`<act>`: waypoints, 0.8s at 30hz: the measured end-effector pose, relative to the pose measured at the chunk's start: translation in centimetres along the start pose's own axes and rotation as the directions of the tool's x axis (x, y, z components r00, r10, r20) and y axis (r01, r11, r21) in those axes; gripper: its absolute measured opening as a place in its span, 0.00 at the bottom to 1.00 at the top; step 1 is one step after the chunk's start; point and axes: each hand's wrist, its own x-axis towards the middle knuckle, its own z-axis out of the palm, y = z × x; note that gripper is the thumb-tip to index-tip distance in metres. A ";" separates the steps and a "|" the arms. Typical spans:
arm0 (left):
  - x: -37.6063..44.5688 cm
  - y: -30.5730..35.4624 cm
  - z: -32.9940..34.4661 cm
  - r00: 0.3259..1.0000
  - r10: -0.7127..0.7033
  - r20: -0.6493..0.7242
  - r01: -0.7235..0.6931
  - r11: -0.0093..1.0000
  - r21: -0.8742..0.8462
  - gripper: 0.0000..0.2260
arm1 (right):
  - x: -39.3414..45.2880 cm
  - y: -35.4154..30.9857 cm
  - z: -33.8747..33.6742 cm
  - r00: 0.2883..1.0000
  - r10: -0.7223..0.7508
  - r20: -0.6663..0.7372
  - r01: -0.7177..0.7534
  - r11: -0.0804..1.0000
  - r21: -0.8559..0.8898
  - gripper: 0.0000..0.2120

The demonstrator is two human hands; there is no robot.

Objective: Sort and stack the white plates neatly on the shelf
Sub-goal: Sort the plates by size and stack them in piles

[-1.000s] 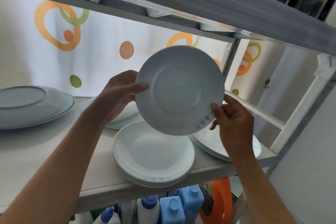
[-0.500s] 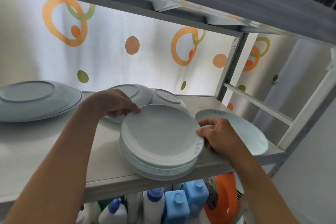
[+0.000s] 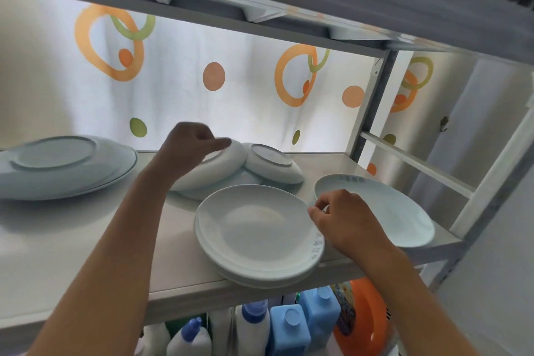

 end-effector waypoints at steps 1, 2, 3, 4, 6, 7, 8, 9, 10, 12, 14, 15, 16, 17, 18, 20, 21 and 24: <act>0.1 0.0 0.2 0.986 0.112 -0.127 -0.107 0.993 0.044 0.14 | 0.1 -0.1 0.0 1.000 0.009 -0.029 -0.008 1.000 0.017 0.12; 0.2 -0.2 0.3 0.961 0.193 -0.197 -0.171 0.977 0.124 0.11 | 0.1 -0.1 0.1 0.998 0.016 -0.058 -0.014 0.999 0.044 0.12; 0.3 -0.5 0.6 0.946 0.239 -0.219 -0.197 0.960 0.199 0.10 | 0.2 -0.2 0.2 0.996 0.023 -0.082 -0.018 0.997 0.071 0.12; 0.4 -0.9 0.8 0.946 0.250 -0.206 -0.192 0.945 0.264 0.12 | 0.3 -0.3 0.3 0.995 0.026 -0.100 -0.017 0.996 0.091 0.12; 0.7 -1.9 1.3 0.971 0.196 -0.139 -0.135 0.923 0.360 0.21 | 0.4 -0.4 0.5 0.992 0.025 -0.120 -0.011 0.993 0.116 0.11; 0.7 -2.2 1.7 0.983 0.154 -0.101 -0.098 0.902 0.420 0.26 | 0.6 -0.5 0.6 0.992 0.025 -0.125 -0.009 0.992 0.124 0.10; 0.7 -2.3 2.1 0.993 0.107 -0.059 -0.065 0.869 0.491 0.30 | 0.7 -0.5 0.6 0.992 0.022 -0.128 -0.005 0.991 0.133 0.10; 0.7 -2.5 2.5 0.998 0.060 -0.021 -0.039 0.831 0.555 0.33 | 0.8 -0.6 0.7 0.992 0.017 -0.126 0.001 0.990 0.142 0.09; 0.7 -2.6 2.9 1.000 0.019 0.011 -0.021 0.801 0.598 0.34 | 0.8 -0.6 0.9 0.992 0.013 -0.123 0.005 0.989 0.151 0.09; 0.7 -2.9 3.2 0.998 -0.034 0.058 -0.012 0.763 0.646 0.33 | 0.9 -0.5 1.1 0.993 0.014 -0.115 0.005 0.986 0.168 0.08; 0.5 -3.1 3.1 0.994 -0.053 0.095 -0.018 0.778 0.628 0.26 | 0.9 -0.4 1.4 0.993 0.015 -0.115 0.006 0.983 0.185 0.08; 0.4 -2.9 3.0 0.992 -0.059 0.108 -0.016 0.808 0.590 0.22 | 0.9 -0.4 1.5 0.993 0.014 -0.116 0.009 0.981 0.191 0.08; 0.2 -2.7 3.0 0.991 -0.065 0.121 -0.014 0.829 0.559 0.18 | 0.9 -0.3 1.7 0.993 0.012 -0.115 0.011 0.981 0.195 0.08; 0.0 -2.5 3.0 0.989 -0.061 0.132 -0.022 0.835 0.550 0.15 | 0.9 -0.3 1.7 0.993 0.011 -0.114 0.012 0.980 0.198 0.07; -0.2 -2.3 3.2 0.990 -0.047 0.130 -0.035 0.826 0.562 0.14 | 0.8 -0.2 1.8 0.994 0.009 -0.113 0.014 0.980 0.199 0.07; -0.4 -2.1 3.5 0.996 0.007 0.086 -0.059 0.785 0.616 0.13 | 0.7 -0.2 1.8 0.994 0.001 -0.112 0.022 0.979 0.203 0.07; -0.4 -2.1 3.5 0.998 0.038 0.053 -0.063 0.763 0.644 0.14 | 0.7 -0.2 1.9 0.994 -0.002 -0.114 0.026 0.978 0.207 0.07; 0.1 -2.3 3.2 0.990 0.126 -0.064 -0.042 0.698 0.714 0.15 | 0.5 -0.1 1.9 0.992 -0.002 -0.126 0.030 0.976 0.217 0.07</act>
